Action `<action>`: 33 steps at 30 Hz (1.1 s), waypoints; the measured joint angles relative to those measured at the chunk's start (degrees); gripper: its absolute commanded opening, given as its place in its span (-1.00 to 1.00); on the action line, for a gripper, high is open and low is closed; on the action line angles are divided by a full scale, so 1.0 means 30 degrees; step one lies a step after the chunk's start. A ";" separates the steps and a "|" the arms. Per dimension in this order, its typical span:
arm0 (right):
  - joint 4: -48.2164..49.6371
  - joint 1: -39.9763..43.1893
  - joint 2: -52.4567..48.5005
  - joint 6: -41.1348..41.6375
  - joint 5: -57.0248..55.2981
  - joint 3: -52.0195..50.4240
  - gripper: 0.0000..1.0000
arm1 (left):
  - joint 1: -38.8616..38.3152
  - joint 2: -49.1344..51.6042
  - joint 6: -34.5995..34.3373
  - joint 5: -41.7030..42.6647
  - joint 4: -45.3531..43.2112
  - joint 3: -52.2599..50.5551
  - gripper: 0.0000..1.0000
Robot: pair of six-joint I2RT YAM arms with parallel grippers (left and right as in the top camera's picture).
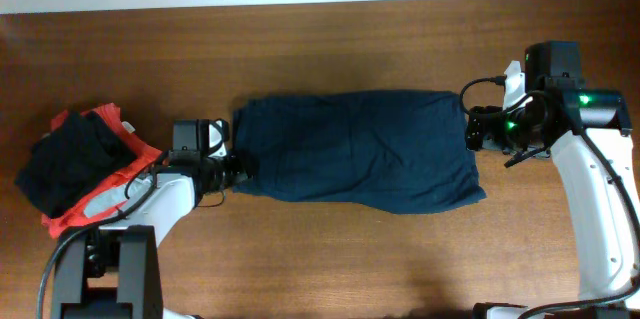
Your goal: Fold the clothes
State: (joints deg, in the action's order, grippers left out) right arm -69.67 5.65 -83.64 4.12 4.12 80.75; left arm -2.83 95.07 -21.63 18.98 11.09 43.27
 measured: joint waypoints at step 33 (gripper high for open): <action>-0.0058 0.0000 0.0000 0.0015 0.0000 0.0000 0.66 | 0.2404 -0.4605 0.5829 -0.4029 0.5559 0.4918 -0.99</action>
State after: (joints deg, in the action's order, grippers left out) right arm -69.84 5.65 -83.64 4.16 4.12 80.75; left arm 4.38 81.25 -4.14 6.90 27.77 58.02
